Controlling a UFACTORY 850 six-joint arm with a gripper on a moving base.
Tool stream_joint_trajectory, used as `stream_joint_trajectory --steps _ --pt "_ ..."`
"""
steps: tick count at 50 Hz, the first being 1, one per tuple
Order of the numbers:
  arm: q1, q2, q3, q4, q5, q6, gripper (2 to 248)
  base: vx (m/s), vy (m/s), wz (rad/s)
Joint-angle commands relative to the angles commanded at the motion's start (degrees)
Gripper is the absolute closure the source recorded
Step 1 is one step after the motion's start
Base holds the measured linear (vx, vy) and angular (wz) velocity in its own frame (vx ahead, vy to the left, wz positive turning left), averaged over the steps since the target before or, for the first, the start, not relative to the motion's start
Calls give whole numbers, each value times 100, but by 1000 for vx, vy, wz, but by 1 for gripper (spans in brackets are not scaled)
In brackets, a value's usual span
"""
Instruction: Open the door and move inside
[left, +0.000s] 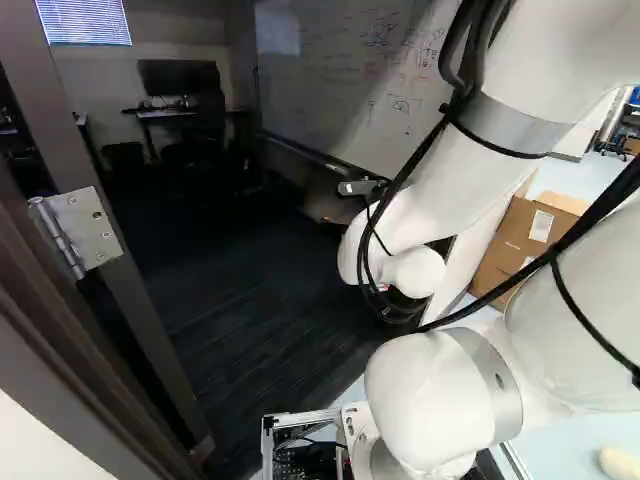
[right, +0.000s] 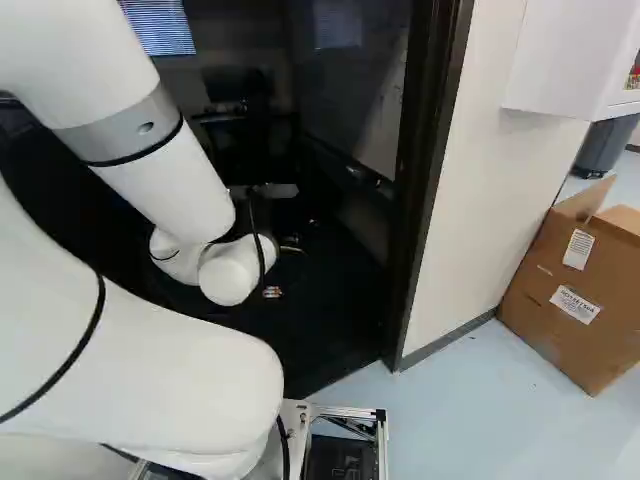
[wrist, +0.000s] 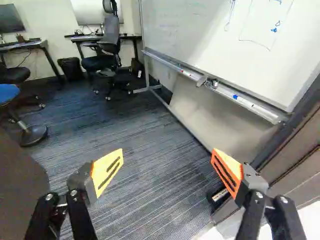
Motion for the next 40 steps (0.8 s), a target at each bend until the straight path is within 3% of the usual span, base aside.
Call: stream_joint_trajectory --steps 15,40 --pt "-132 9 17 -9 0 0 3 0 0 0" --pt "-144 10 18 -10 0 0 3 0 0 0"
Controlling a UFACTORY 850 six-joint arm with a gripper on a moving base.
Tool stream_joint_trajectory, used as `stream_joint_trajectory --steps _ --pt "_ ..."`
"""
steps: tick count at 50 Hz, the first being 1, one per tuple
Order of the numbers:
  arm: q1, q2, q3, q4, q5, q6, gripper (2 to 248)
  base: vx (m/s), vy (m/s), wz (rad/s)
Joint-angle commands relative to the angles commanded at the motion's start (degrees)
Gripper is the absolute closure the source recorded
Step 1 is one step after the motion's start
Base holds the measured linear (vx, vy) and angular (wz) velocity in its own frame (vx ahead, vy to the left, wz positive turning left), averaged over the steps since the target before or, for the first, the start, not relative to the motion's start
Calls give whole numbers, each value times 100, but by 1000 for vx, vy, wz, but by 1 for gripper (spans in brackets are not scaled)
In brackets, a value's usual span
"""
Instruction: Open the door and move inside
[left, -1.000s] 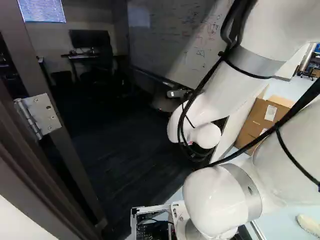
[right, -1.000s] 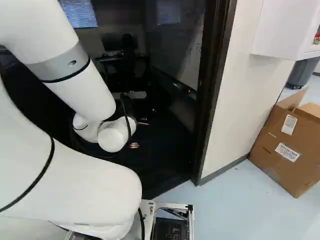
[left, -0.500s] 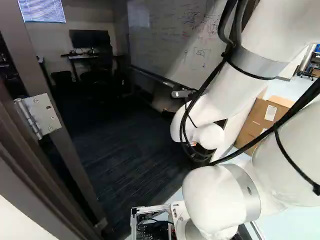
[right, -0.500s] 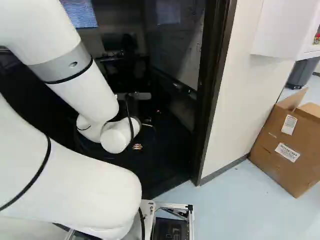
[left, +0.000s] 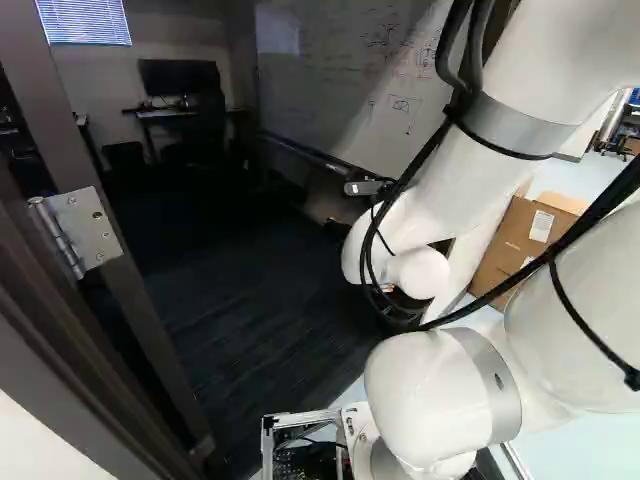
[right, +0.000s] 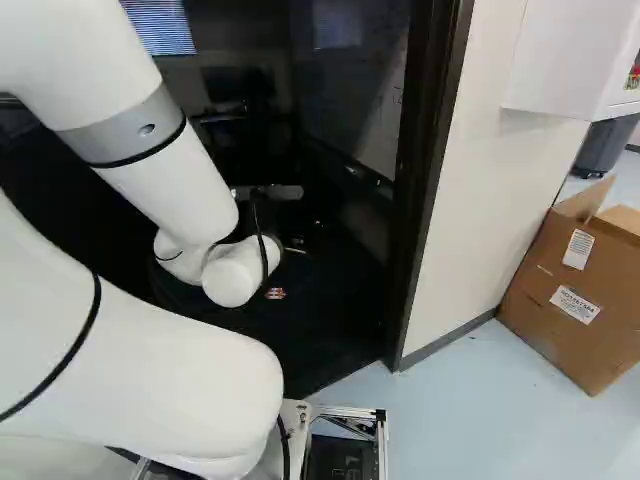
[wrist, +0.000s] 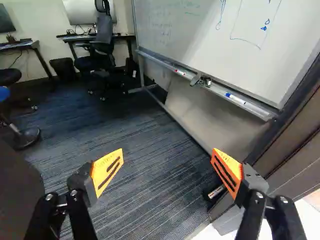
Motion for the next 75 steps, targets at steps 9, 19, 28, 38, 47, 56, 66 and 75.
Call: stream_joint_trajectory --steps 9,19,28,38,47,56,66,75 --pt "0 0 0 0 0 0 3 7 40 28" --pt "0 0 0 0 0 0 3 82 35 45" --pt "0 0 0 0 0 0 3 77 8 1" --pt "0 0 0 0 0 0 3 86 7 23" --pt "0 0 0 0 0 0 3 125 22 148" --pt "0 0 0 0 0 0 3 133 -6 143" --pt "0 0 0 0 0 0 3 137 -13 141" --pt "0 0 0 0 0 0 3 138 -11 155"
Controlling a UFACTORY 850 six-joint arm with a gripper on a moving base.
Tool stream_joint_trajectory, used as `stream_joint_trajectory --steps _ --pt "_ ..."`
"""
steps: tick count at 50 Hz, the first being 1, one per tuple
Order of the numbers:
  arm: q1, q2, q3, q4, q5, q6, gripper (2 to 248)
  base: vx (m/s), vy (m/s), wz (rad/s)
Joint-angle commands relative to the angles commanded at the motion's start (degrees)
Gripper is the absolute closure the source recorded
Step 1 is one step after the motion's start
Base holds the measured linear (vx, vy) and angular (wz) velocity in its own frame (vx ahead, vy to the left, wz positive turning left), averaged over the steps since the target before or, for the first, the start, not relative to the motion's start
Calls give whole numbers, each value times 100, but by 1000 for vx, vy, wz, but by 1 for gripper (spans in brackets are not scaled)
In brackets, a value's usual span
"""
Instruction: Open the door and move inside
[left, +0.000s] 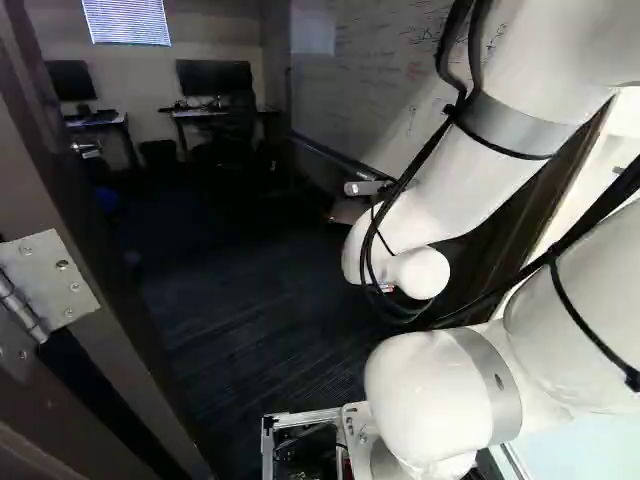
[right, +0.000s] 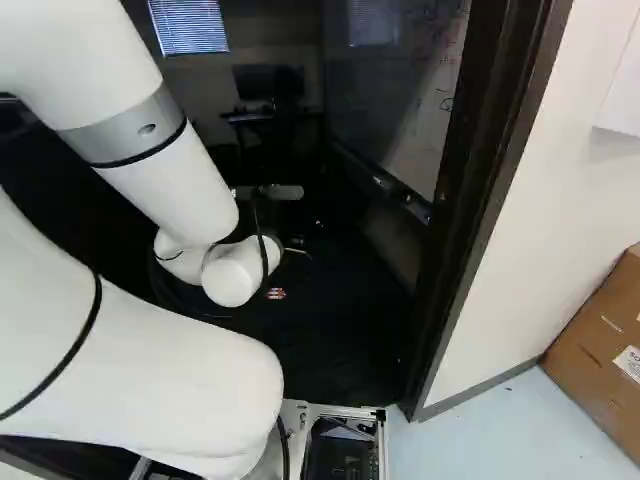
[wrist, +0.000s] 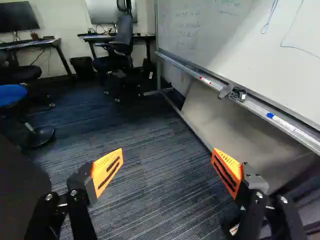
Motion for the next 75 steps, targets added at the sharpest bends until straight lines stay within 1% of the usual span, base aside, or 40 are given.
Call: stream_joint_trajectory --steps 34,70,75 --pt "0 0 0 0 0 0 3 135 27 309" --pt "0 0 0 0 0 0 3 132 26 257" --pt "0 0 0 0 0 0 3 195 -21 107"
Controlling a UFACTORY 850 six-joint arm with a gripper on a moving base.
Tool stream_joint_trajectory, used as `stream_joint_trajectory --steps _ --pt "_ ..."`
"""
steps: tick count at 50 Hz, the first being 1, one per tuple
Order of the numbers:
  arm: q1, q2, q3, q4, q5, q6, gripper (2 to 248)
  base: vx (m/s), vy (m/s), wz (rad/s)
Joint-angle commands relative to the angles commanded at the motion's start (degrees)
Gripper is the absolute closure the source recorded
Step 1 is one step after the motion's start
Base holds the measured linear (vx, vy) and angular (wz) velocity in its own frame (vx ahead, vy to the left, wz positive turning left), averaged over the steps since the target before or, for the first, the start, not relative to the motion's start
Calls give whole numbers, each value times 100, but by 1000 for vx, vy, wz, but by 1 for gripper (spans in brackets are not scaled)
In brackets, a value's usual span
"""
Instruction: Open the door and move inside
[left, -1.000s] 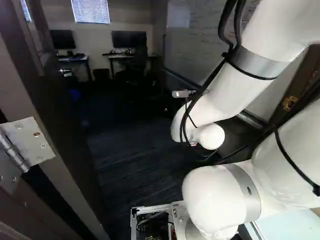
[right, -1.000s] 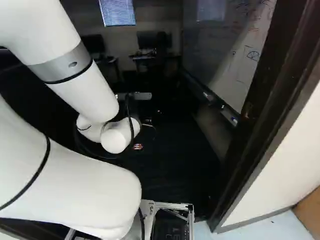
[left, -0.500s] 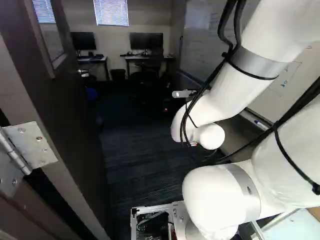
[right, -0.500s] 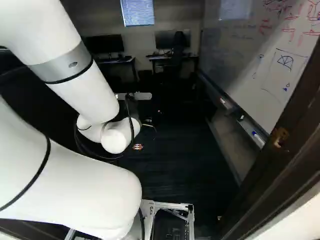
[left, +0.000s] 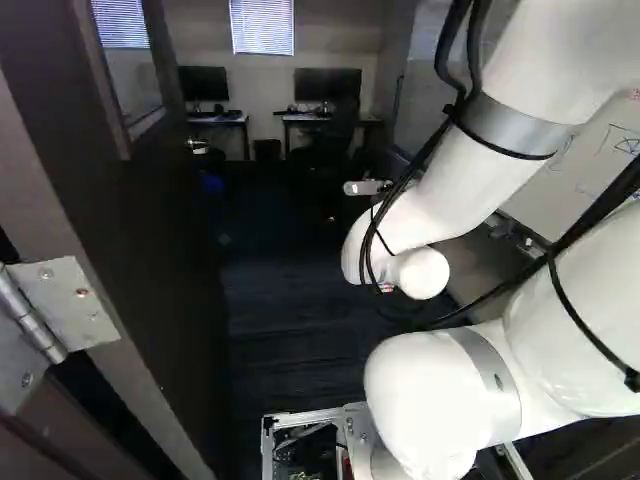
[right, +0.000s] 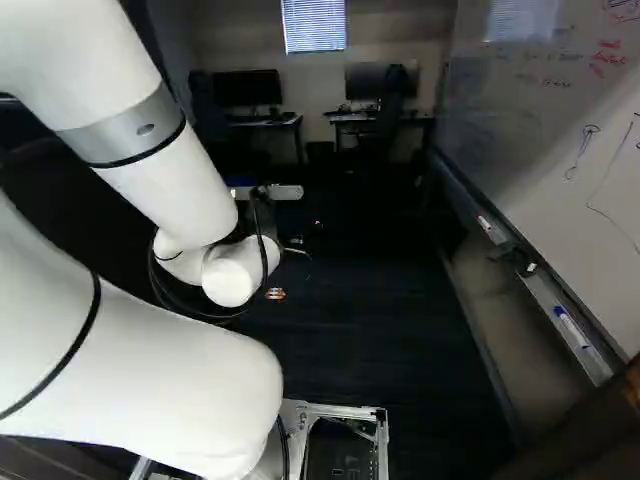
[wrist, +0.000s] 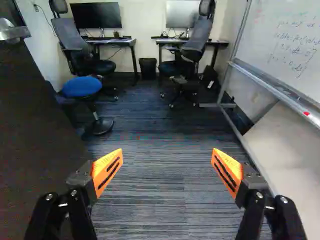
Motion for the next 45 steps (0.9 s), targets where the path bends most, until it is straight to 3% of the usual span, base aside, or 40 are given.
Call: stream_joint_trajectory --steps 45 --pt "0 0 0 0 0 0 3 200 -26 3"
